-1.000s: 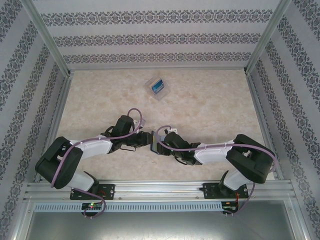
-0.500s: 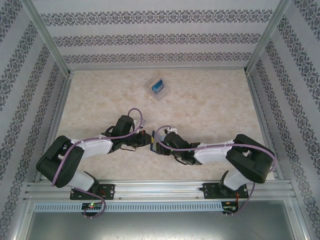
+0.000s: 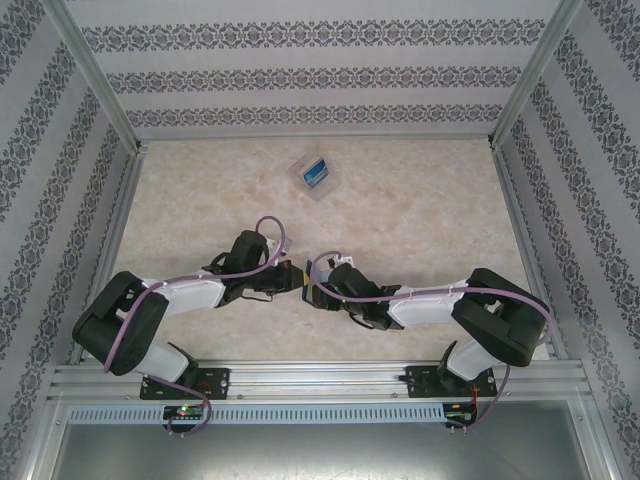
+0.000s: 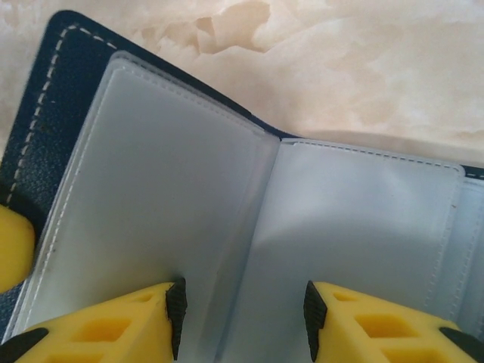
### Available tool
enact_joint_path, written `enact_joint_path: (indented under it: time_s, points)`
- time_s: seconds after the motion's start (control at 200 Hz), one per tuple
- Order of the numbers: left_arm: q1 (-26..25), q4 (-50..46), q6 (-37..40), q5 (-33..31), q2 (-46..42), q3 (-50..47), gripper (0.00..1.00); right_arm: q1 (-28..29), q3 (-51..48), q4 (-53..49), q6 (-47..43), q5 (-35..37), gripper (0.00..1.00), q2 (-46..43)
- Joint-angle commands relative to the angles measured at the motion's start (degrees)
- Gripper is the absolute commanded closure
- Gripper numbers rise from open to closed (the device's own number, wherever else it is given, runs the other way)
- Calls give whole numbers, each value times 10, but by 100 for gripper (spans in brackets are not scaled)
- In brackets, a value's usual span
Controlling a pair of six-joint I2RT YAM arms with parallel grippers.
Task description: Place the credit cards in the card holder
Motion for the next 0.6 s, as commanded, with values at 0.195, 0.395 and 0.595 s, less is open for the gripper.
enact_joint_path:
  time_s: [0.195, 0.395, 0.595]
  points:
    - [2, 6, 11, 11, -11, 0, 100, 4, -9, 2, -4, -15, 52, 10]
    - [3, 7, 10, 15, 4, 0, 100, 3, -10, 5, -5, -19, 52, 10]
    - [3, -30, 12, -19, 11, 7, 100, 3, -37, 23, 2, -5, 38, -34]
